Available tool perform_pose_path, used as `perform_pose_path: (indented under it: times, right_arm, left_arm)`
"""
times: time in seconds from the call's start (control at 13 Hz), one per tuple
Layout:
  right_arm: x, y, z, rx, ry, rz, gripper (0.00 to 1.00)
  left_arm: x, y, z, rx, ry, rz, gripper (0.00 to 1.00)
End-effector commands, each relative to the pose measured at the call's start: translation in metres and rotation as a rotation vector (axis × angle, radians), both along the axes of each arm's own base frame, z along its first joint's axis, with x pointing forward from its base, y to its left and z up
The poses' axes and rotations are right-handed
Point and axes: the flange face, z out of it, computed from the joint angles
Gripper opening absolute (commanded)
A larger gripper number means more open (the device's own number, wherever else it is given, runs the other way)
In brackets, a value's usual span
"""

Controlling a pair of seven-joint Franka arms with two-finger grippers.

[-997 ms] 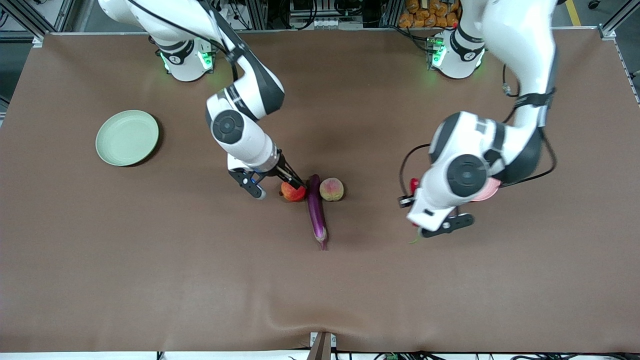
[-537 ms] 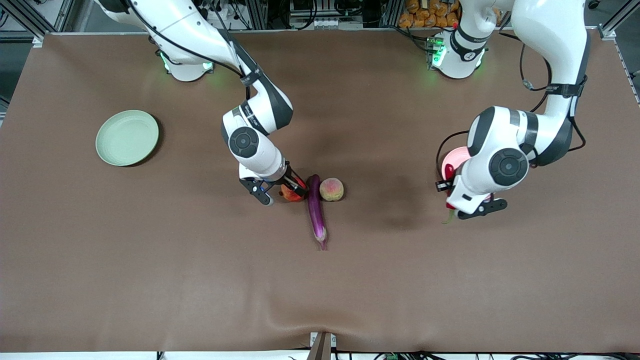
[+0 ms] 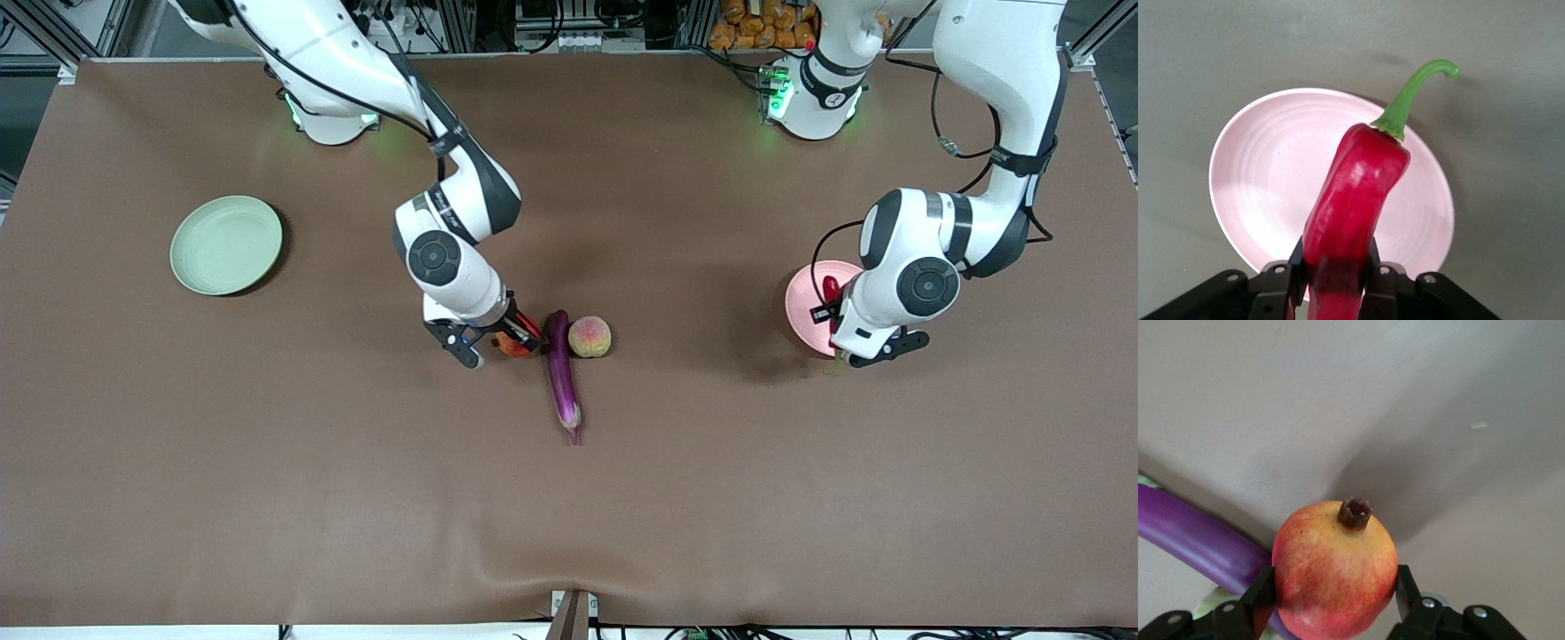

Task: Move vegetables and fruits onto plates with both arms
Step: 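Lift the chili with the left gripper while the right gripper grasps the pomegranate, then lower the chili onto the pink plate while the right gripper carries the pomegranate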

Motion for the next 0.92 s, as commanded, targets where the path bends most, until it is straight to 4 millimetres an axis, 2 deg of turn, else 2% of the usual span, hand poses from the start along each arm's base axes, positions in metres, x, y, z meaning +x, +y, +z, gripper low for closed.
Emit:
perform_pose_path:
  times: [0.0,0.15,0.31,0.38,0.46,0.54,0.61,0.69,0.84]
  right_arm:
    - [0.002,-0.070,0.094,-0.037,0.104,0.097,0.00]
    - [-0.002,-0.137,0.129,-0.036,0.207,0.252,0.00]
    - [-0.015,-0.208,0.152,-0.068,0.256,0.364,0.00]
    - [-0.029,-0.241,0.162,-0.039,0.275,0.439,0.00]
    - [-0.045,-0.279,0.163,-0.001,0.301,0.495,0.00]
    - [-0.068,-0.315,0.162,-0.008,0.311,0.550,0.00]
    - [-0.087,-0.343,0.158,-0.021,0.320,0.601,0.00]
    - [-0.100,-0.361,0.154,-0.025,0.329,0.618,0.00]
    - [-0.109,-0.422,0.139,0.008,0.331,0.627,0.00]
  left_arm:
    - [-0.010,0.011,-0.010,0.009,0.002,0.000,0.00]
    - [-0.007,0.033,-0.008,0.019,-0.006,0.025,0.00]
    - [-0.009,0.039,-0.013,0.026,0.002,0.026,0.00]
    - [-0.008,0.052,-0.014,0.039,0.003,0.033,0.01]
    - [-0.009,0.060,-0.017,0.058,0.008,0.020,0.06]
    - [-0.010,0.060,-0.020,0.058,0.016,0.010,0.27]
    - [-0.015,0.060,-0.030,0.060,0.044,0.003,0.81]
    - [-0.017,0.054,-0.039,0.062,0.063,-0.027,1.00]
    - [-0.014,0.041,-0.035,0.065,0.062,-0.046,1.00]
